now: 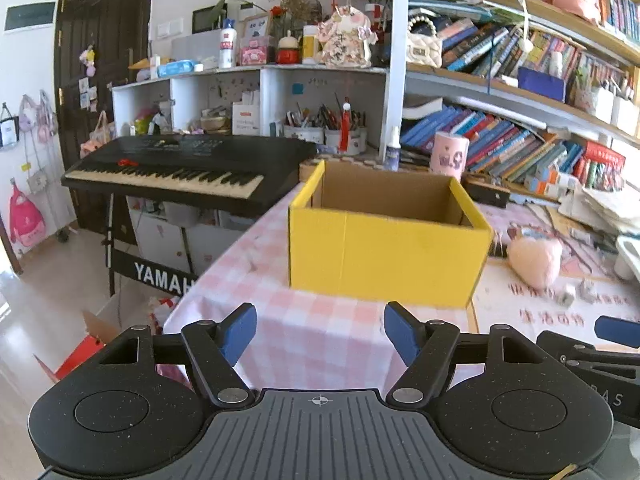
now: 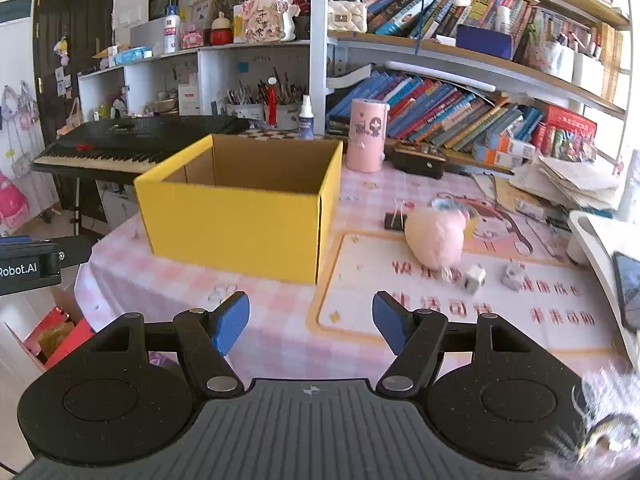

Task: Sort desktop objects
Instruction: 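Withdraw both open tools from the box back toward the table items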

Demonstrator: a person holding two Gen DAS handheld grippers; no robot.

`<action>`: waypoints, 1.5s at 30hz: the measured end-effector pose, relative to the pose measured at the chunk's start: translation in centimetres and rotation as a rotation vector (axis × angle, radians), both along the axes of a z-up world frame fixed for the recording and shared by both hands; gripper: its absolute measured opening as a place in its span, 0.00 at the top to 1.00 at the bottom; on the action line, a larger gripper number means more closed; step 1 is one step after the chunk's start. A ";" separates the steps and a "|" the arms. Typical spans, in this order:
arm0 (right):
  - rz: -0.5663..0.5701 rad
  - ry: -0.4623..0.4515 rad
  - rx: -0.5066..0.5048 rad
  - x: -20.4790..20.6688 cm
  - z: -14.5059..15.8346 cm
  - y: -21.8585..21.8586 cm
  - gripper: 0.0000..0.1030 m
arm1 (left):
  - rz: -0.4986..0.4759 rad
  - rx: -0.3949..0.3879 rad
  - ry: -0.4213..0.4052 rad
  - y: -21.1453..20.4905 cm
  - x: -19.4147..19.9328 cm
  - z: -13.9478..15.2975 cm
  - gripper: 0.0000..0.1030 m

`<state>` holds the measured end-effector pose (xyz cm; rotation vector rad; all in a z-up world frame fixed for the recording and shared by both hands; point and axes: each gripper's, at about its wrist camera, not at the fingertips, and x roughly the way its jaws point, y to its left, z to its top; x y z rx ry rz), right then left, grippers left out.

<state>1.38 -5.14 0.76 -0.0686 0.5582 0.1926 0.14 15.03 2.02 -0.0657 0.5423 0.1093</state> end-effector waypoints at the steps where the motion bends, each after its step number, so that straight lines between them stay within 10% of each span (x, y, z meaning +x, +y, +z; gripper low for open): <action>1: -0.006 0.003 0.000 -0.4 -0.2 0.0 0.36 | -0.008 -0.002 0.010 -0.1 -0.4 -0.3 0.30; 23: -0.107 0.068 -0.033 -3.4 -2.4 -2.7 0.34 | -0.188 0.020 0.107 -4.4 -0.2 -2.6 0.30; 45: -0.215 0.144 -0.056 4.2 -3.0 -13.1 0.32 | -0.318 0.013 0.168 -16.2 7.7 -3.7 0.30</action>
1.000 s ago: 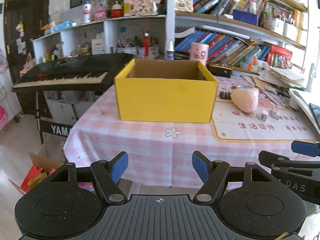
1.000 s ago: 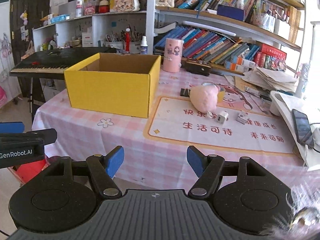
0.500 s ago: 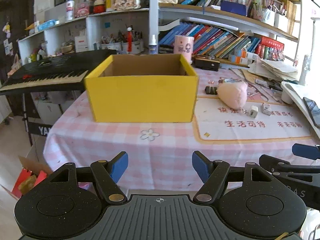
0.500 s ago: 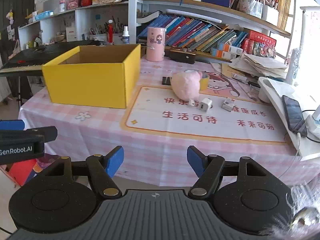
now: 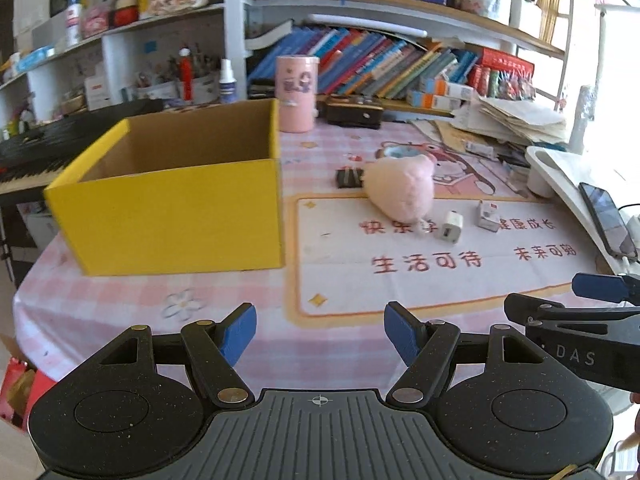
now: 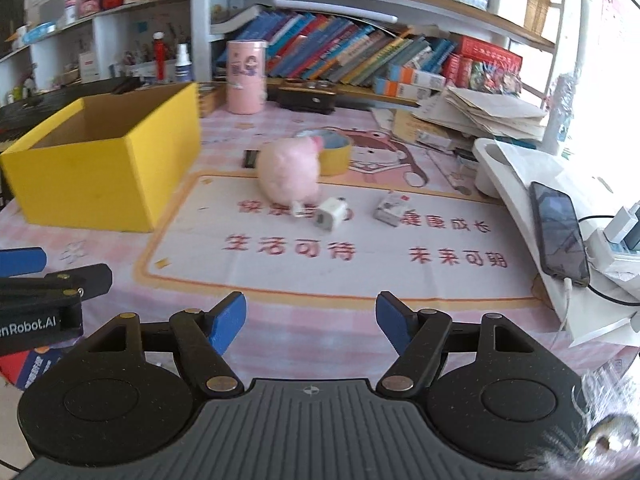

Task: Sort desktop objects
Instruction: 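Withdraw both open tools from the box back toward the table items, then grasp the white charger plug with the left tool while the right tool grasps the white medicine box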

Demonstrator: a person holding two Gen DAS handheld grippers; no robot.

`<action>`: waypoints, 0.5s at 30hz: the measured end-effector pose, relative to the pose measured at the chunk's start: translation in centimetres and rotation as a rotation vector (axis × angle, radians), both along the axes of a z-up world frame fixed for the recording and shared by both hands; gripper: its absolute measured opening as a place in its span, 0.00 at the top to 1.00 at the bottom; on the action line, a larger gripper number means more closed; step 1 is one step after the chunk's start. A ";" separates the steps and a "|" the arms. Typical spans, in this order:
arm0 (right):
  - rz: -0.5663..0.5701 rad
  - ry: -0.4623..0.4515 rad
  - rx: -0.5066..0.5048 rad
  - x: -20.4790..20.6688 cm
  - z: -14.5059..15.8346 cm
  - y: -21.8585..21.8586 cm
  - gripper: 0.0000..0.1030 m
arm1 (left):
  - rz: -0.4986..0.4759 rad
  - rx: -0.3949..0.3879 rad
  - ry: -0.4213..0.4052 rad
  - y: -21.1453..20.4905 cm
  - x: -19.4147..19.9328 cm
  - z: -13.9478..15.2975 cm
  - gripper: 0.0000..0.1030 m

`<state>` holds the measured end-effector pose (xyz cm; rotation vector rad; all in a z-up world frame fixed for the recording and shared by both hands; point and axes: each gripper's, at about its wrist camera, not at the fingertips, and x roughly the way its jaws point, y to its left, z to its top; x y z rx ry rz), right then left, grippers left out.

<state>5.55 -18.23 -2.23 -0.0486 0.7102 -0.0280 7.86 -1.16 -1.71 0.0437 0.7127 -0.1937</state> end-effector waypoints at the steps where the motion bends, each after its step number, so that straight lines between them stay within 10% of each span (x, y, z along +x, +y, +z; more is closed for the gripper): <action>1: -0.002 0.005 0.000 0.4 -0.1 -0.5 0.32 | -0.002 0.001 0.005 -0.6 0.4 -0.1 0.30; 15: 0.030 0.042 0.024 6.1 -1.1 -8.1 0.32 | 0.010 0.019 0.025 -8.1 4.6 -0.7 0.31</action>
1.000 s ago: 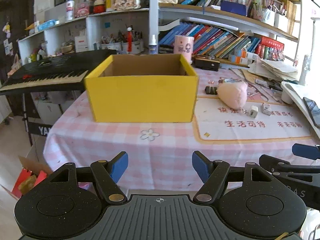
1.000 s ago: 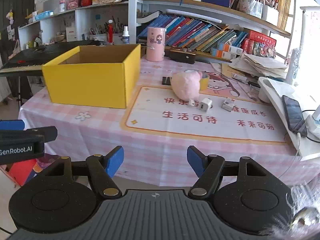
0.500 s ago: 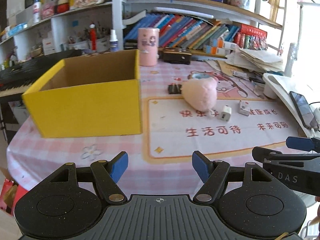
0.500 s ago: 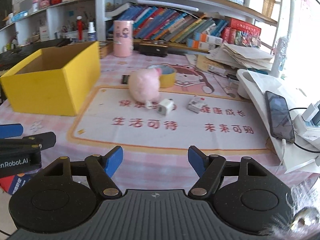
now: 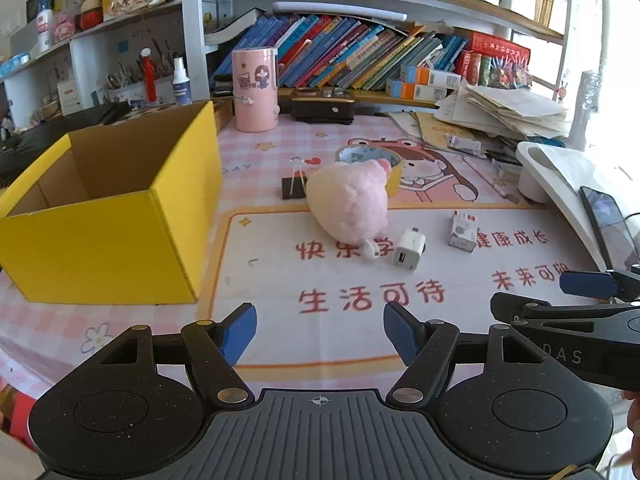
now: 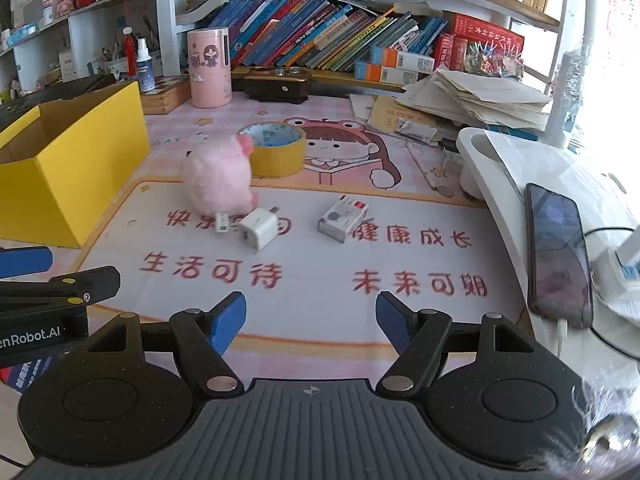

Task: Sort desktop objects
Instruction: 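Grasp the white charger plug with the left tool while the right tool grasps the white medicine box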

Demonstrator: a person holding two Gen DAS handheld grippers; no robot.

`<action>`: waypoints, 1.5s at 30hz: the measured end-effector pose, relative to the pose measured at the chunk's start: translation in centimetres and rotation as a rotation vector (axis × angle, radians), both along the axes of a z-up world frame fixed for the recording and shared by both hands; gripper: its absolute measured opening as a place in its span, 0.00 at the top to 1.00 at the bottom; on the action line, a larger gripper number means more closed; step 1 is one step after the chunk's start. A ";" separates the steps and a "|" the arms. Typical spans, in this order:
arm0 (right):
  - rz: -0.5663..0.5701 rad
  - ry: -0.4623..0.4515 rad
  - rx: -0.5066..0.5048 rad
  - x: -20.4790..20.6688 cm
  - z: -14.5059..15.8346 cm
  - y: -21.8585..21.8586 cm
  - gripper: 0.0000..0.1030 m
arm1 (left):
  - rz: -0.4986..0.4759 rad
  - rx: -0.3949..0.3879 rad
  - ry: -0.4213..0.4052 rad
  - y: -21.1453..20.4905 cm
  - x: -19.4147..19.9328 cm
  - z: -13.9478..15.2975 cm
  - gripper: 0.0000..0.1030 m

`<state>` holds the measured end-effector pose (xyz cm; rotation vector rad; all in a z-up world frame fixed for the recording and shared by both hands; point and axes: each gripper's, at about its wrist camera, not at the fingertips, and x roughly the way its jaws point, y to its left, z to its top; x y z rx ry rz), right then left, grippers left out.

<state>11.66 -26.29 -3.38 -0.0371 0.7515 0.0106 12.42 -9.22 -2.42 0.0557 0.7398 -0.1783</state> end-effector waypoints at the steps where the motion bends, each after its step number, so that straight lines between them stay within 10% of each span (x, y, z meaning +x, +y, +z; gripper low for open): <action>1: 0.005 0.001 0.002 0.3 -0.1 -0.4 0.32 | 0.005 0.002 0.002 -0.4 0.3 -0.1 0.31; 29: 0.020 -0.009 0.021 7.5 -1.2 -8.1 0.32 | -0.152 0.060 0.056 -10.0 9.8 -4.0 0.61; 45: 0.106 0.026 0.022 10.7 -2.3 -7.3 0.26 | -0.137 0.029 0.119 -7.4 8.6 -4.0 0.77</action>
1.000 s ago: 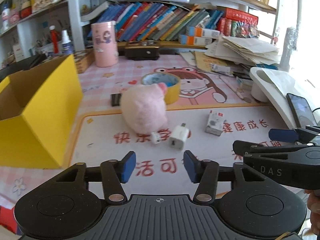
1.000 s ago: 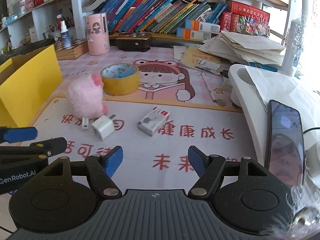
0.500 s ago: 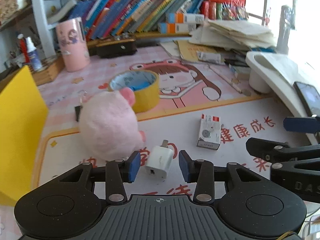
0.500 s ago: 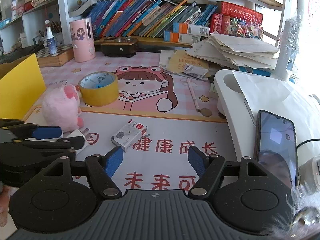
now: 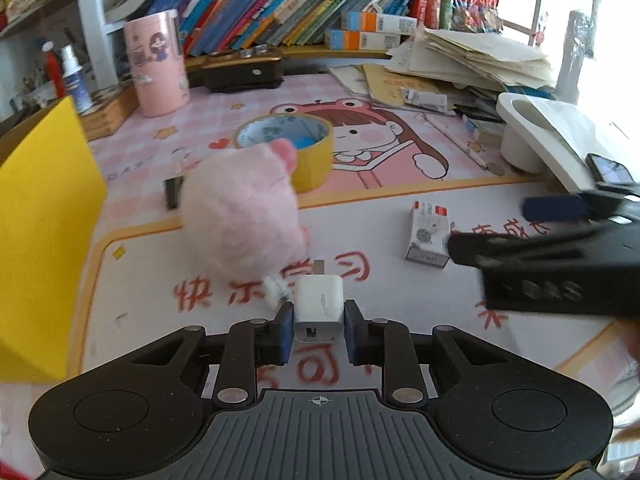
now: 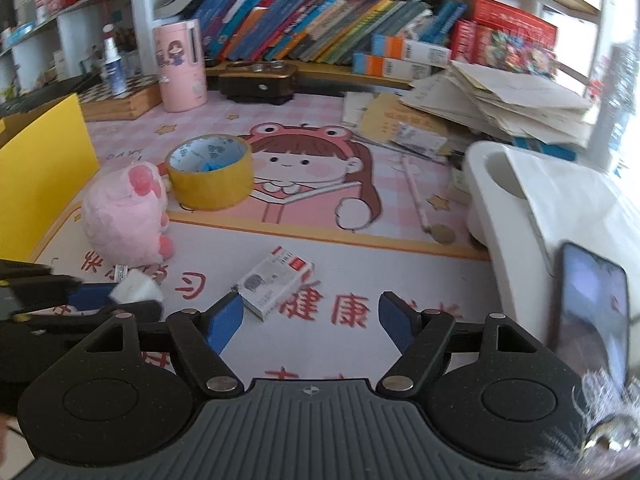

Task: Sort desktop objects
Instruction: 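Grasp the white charger plug with the left tool while the right tool grasps the white medicine box, then lift the white plug and medicine box with both tools, moving away from the mat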

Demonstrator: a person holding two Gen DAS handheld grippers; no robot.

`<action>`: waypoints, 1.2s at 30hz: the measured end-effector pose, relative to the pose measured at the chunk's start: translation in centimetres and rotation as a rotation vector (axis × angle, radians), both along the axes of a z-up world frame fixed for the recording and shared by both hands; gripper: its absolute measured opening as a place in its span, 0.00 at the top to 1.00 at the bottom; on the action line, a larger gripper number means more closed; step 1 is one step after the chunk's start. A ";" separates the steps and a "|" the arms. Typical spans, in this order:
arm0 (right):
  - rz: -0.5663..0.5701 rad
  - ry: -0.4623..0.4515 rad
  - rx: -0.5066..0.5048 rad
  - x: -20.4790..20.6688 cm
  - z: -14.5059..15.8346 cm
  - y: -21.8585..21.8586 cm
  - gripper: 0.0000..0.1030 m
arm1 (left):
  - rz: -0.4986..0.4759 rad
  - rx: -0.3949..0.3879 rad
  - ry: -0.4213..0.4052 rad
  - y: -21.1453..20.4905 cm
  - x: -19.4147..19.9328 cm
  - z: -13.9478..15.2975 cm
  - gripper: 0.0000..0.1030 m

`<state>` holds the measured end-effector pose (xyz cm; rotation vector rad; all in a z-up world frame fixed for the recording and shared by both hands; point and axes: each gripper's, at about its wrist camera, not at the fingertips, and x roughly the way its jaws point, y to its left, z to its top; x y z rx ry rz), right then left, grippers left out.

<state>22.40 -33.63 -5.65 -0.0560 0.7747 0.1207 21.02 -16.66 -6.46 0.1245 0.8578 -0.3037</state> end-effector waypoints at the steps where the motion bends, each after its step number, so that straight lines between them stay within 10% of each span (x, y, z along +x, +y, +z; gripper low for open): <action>1: 0.026 0.003 -0.005 0.5 -0.2 0.2 0.26 | 0.012 -0.010 0.004 0.5 -0.3 0.2 0.77; 19: 0.305 0.051 0.000 5.3 -3.3 0.9 0.28 | 0.245 -0.079 -0.018 6.2 -4.2 3.0 0.77; 23: 0.328 0.020 0.014 4.9 -3.5 0.6 0.44 | 0.253 -0.077 -0.027 6.6 -4.9 3.5 0.77; 36: 0.194 -0.034 0.037 0.7 -0.6 1.7 0.44 | 0.243 -0.115 -0.087 7.3 -6.7 5.6 0.77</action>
